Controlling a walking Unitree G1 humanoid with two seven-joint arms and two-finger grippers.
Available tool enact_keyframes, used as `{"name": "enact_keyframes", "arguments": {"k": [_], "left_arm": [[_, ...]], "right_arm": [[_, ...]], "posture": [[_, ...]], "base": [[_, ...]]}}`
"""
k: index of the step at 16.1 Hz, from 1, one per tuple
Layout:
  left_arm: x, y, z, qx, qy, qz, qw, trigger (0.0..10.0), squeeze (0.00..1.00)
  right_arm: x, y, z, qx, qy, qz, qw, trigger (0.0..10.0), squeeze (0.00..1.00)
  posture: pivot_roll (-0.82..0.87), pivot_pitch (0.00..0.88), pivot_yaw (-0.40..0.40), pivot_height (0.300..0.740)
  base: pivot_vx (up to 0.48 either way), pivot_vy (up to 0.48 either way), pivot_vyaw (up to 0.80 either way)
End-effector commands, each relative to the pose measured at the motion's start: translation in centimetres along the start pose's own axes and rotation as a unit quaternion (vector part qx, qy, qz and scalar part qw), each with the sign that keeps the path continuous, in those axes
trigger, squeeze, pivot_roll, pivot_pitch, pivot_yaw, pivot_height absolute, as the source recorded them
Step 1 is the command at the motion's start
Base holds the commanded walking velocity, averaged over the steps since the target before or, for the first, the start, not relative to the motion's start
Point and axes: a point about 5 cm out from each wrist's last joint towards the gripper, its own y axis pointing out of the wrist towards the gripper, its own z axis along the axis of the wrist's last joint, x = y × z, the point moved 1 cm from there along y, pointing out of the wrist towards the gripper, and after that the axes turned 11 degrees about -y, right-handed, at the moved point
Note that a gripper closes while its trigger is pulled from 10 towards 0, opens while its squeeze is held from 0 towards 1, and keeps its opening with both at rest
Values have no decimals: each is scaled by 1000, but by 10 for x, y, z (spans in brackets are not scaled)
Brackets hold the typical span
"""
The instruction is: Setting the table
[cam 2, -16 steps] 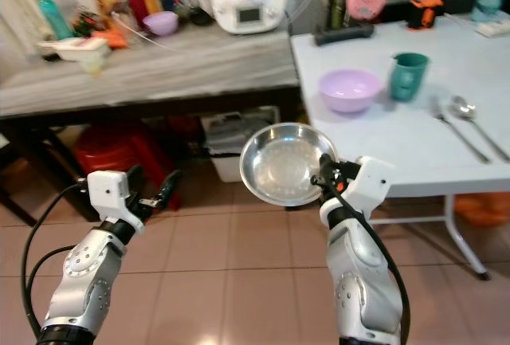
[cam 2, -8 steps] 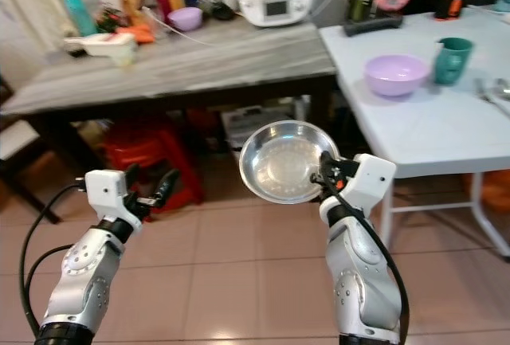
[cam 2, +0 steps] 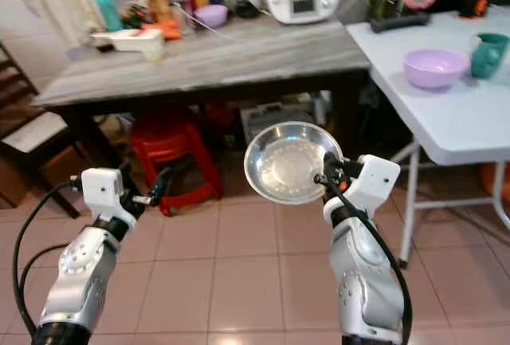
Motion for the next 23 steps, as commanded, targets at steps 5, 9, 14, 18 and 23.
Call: {"name": "enact_keyframes", "arguments": {"k": [5,9,14,18,23], "left_arm": [[-1,-7,-1,1,8,2,1000,10000,0],[4,-6,-2,1,4,-4,1000,10000,0],[7,-4,-3,-1,0,-11,1000,10000,0],[10,-3,-4,-3,-3,-17,1000,10000,0],[14,-1,-6,-4,-8,-25,1000,10000,0]], "right_arm": [[5,-1,6,15,-7,-6,1000,10000,0],[3,0,6,18,-9,-3,1000,10000,0],[4,1,7,21,-7,-8,1000,10000,0],[4,0,7,21,-7,-11,1000,10000,0],[9,2,10,28,-10,-28,999,10000,0]], "posture": [[-107,0,140,740],[-105,0,140,740],[-112,0,144,740],[-114,0,144,740],[-121,0,145,740]], "base": [[283,0,245],[318,0,441],[339,0,574],[350,0,0],[352,0,0]]}}
